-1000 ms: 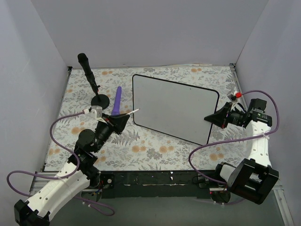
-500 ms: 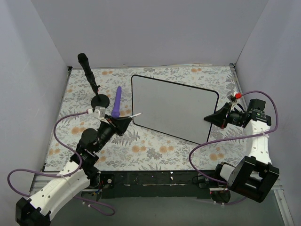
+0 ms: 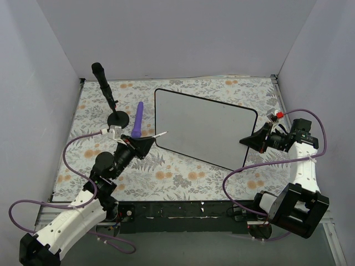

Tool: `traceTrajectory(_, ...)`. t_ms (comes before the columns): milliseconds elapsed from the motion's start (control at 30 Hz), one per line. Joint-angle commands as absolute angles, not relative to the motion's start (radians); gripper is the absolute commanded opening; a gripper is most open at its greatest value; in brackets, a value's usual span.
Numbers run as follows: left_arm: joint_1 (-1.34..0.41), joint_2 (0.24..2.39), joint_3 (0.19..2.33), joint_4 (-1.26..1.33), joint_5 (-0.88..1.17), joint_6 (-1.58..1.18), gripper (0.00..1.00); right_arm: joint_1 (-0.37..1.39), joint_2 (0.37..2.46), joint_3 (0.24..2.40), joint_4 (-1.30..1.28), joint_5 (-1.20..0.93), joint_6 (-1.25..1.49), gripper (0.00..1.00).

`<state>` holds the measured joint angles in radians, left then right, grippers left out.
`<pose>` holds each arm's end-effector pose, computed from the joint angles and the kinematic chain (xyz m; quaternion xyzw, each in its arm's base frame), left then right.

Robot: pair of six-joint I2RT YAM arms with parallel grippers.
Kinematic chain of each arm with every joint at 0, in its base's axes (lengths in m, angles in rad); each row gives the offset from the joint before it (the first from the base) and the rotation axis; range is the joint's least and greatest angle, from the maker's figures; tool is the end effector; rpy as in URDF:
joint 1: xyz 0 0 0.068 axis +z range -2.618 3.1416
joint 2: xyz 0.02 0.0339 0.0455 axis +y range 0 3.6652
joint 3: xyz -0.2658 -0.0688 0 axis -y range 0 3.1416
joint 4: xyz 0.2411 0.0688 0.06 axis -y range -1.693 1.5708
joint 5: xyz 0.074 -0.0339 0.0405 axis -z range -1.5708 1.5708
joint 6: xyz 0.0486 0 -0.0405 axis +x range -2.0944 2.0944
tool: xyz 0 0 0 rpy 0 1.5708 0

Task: Write a sentence on the whiteboard
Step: Write with the whiteboard marker without the cap on the whiteboard.

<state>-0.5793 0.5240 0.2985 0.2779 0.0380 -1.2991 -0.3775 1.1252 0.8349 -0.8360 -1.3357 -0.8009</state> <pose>0.1334 -0.0895 0.2575 -0.2295 0.6490 -0.5931 0.4177 0.1943 -0.0262 0.2648 -0.2944 0.7201 0.4060 0.4796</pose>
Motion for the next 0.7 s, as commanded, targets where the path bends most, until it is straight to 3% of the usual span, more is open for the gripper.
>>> traceTrajectory(0,-0.571,0.512,0.305,0.328,0.046,-1.322,0.00,-0.376,1.112,0.833,-0.808,-1.293,-0.856,0.01)
traceTrajectory(400,-0.558,0.482,0.330,0.285,0.029,-1.305,0.00,-0.376,1.118,0.828,-0.807,-1.295,-0.857,0.01)
traceTrajectory(667,-0.471,0.520,0.313,0.377,0.171,-1.380,0.00,-0.376,1.121,0.827,-0.805,-1.295,-0.859,0.01)
